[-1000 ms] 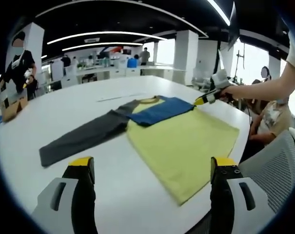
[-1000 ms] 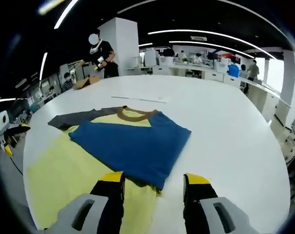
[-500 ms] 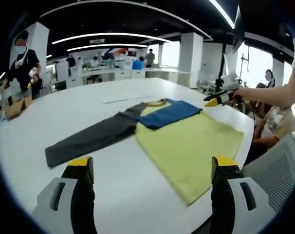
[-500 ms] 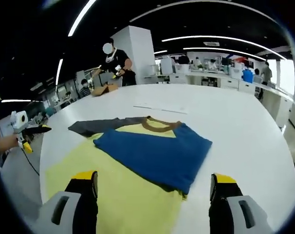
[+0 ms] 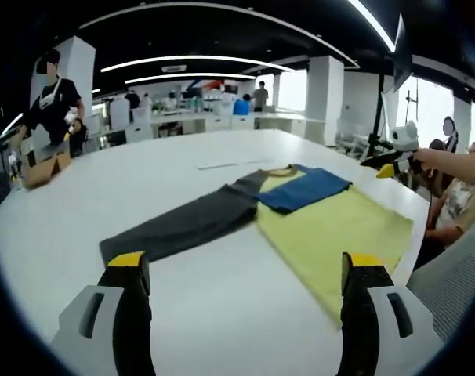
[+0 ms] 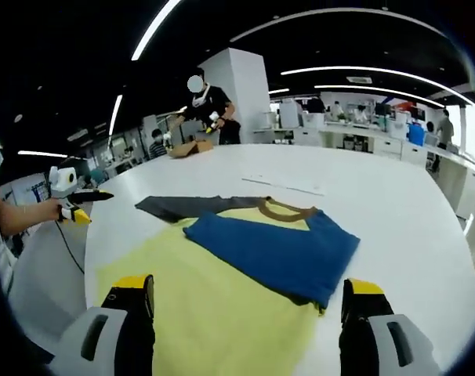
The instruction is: Fold the garment on the visible template until the final outline fits inside the template.
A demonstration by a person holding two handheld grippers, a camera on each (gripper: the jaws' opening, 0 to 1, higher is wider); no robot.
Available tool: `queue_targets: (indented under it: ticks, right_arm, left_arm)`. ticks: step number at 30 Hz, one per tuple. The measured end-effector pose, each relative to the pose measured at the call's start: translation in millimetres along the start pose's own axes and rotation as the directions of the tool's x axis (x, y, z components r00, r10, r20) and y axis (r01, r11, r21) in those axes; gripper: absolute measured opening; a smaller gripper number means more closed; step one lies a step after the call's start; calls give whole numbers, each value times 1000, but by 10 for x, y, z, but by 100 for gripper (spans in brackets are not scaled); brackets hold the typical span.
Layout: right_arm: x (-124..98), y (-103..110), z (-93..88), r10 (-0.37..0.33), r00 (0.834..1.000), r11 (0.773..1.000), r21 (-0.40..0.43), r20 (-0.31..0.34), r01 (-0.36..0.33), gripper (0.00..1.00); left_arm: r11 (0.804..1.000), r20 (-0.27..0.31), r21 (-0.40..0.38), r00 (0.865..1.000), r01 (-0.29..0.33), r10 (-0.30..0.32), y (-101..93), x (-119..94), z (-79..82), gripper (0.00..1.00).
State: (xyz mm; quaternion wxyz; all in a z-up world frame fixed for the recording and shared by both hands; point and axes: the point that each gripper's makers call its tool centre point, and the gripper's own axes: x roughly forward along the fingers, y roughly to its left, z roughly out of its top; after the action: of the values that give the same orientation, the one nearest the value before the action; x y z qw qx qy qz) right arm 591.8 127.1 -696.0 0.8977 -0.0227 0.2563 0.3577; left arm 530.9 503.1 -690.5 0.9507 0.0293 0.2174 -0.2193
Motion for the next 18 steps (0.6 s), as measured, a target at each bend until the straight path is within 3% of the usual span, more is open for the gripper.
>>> queue_targets:
  ticks: [13, 18]
  right_arm:
    - [-163, 250, -41, 31, 999, 999, -15, 13, -31, 99]
    - [-194, 313, -110, 24, 1000, 999, -26, -2, -24, 99]
  left_arm:
    - [992, -16, -14, 992, -124, 123, 479, -33, -18, 96]
    - [982, 5, -91, 986, -167, 168, 695, -1, 5, 91]
